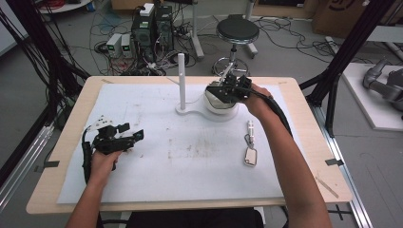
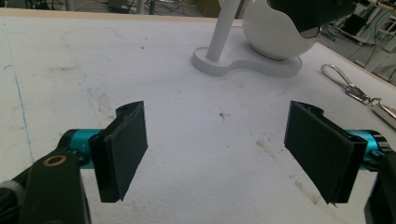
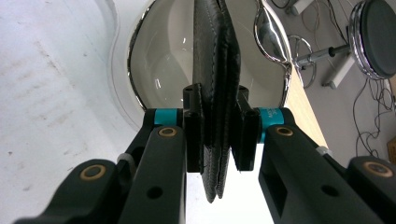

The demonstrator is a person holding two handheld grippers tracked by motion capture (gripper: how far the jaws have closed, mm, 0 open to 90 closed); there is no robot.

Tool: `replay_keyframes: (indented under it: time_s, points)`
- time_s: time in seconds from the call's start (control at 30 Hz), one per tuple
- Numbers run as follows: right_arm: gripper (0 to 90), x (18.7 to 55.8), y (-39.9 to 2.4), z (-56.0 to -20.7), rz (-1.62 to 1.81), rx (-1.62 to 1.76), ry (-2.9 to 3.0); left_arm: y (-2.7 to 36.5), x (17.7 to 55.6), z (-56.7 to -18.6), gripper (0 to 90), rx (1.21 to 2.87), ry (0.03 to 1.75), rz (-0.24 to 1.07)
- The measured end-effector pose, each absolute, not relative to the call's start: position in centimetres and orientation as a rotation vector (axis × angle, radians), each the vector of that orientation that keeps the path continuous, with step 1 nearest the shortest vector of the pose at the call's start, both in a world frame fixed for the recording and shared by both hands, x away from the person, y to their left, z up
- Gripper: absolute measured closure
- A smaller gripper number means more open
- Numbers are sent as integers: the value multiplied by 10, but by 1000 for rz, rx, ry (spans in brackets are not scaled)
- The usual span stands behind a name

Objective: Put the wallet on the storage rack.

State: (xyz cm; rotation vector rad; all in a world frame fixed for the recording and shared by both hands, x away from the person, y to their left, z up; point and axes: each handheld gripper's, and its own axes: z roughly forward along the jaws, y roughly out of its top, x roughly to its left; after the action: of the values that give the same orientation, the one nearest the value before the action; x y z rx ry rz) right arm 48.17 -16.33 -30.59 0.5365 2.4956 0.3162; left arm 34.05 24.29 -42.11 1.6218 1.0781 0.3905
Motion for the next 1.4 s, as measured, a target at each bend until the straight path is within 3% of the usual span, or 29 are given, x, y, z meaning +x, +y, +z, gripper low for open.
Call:
replay_keyframes:
  time_s: [1.03, 1.4]
  points:
    - [788, 492, -142, -314, 152, 461, 2519, 242, 343, -423, 213, 1604, 1076, 374]
    - [699, 495, -167, -328, 489, 657, 2496, 241, 342, -423, 213, 1607, 1074, 372]
